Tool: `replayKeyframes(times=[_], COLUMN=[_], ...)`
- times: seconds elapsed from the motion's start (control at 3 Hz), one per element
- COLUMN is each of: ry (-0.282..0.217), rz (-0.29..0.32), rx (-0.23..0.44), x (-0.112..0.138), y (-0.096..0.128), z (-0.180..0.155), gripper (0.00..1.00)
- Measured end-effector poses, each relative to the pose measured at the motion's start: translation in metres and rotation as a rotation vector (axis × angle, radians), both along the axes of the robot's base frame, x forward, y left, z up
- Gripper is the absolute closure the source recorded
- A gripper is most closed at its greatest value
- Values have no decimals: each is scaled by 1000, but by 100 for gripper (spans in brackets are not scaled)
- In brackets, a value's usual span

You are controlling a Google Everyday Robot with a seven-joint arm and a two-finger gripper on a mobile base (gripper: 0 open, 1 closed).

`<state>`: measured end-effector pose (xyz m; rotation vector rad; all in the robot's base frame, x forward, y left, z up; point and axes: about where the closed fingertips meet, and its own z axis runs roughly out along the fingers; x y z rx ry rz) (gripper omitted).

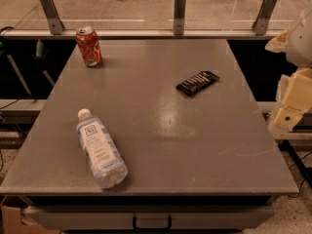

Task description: Move coke can near blue plastic bottle

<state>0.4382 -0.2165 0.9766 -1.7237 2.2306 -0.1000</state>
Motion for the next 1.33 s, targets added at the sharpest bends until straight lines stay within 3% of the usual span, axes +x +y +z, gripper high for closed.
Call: replayKeyframes(times=[0.33, 0.67, 1.33], ry=[0, -17, -105], rz=[0, 43, 193], rx=[0, 54, 240], x=[0, 25, 114], y=[0, 18, 109], z=[0, -2, 5], gripper=[0, 0, 0])
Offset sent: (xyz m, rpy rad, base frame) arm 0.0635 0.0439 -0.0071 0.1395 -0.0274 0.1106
